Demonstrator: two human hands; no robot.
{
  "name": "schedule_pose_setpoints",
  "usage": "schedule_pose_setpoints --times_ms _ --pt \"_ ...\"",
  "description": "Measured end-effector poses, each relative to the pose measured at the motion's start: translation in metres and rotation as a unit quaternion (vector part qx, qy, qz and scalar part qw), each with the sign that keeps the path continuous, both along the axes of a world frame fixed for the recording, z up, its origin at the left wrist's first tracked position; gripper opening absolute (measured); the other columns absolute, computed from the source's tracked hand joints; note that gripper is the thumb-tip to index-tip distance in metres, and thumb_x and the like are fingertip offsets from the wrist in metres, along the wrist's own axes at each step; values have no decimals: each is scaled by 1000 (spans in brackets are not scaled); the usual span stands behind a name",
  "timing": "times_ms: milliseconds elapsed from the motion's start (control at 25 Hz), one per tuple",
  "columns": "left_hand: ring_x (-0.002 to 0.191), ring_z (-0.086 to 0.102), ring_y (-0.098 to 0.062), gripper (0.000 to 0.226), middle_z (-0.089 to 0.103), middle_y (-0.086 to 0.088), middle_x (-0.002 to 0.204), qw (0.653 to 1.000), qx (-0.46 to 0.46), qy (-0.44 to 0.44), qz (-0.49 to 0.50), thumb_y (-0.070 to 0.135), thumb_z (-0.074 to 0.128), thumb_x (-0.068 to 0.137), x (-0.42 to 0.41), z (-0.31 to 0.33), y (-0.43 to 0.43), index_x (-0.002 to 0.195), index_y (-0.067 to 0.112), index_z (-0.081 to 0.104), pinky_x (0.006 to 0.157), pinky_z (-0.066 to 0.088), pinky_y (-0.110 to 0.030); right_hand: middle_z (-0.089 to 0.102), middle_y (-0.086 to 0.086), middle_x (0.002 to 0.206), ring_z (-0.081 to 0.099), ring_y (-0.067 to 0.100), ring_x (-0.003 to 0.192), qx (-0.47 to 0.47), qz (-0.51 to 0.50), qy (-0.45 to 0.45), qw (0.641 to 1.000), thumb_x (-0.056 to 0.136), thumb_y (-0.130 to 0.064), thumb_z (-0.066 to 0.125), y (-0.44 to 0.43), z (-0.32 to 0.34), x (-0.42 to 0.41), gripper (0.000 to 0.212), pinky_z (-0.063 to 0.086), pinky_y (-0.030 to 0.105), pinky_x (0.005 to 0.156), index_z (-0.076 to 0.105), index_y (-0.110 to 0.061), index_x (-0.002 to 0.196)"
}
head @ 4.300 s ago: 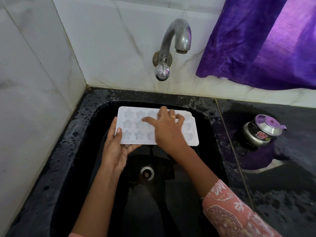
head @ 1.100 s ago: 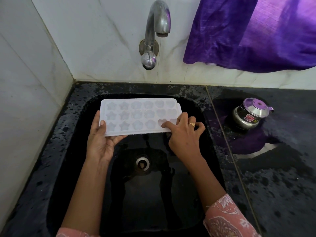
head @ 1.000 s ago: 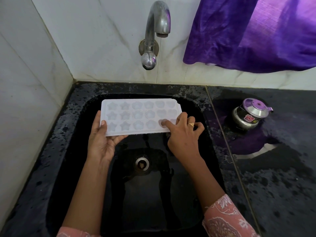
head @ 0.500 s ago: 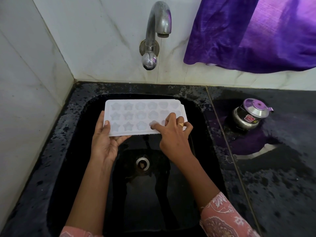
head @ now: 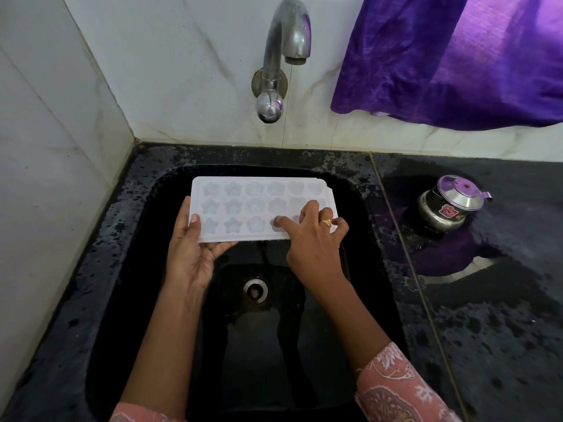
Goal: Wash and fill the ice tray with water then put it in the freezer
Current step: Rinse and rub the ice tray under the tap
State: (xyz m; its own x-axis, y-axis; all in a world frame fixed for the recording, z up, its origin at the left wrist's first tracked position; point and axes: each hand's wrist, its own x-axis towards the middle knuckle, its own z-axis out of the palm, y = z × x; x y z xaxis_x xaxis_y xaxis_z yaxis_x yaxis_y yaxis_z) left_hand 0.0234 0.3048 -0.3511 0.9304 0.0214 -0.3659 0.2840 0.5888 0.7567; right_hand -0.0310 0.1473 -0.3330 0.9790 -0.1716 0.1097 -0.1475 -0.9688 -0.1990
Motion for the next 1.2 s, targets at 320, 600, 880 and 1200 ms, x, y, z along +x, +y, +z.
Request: schedule_pose_setpoints --times_ms 320,600,880,1200 --pt "95 63 -19 40 61 5 109 1000 -4 2 -2 15 34 102 0 1 1 141 24 38 64 59 -41 33 7 114 26 25 106 3 6 -39 999 77 5 43 3 14 3 58 7 38 92 53 -31 122" --pt "90 65 -16 40 61 7 107 1000 -7 -4 -11 16 35 101 -1 4 -1 141 26 38 67 59 -42 31 6 118 27 27 114 12 61 13 998 82 0 43 18 12 10 58 6 39 93 50 -35 127" --pt "93 64 -19 41 61 5 109 1000 -13 -3 -8 15 35 101 -1 4 0 141 25 39 64 60 -41 31 6 118 26 27 113 12 62 18 998 83 1 43 15 10 7 55 7 40 96 52 -37 123" --pt "95 63 -19 42 60 4 111 1000 -16 -9 -14 15 35 101 -1 5 -2 142 24 37 65 60 -42 30 6 120 27 27 113 2 58 12 998 84 -5 46 20 7 9 50 6 41 93 48 -36 124"
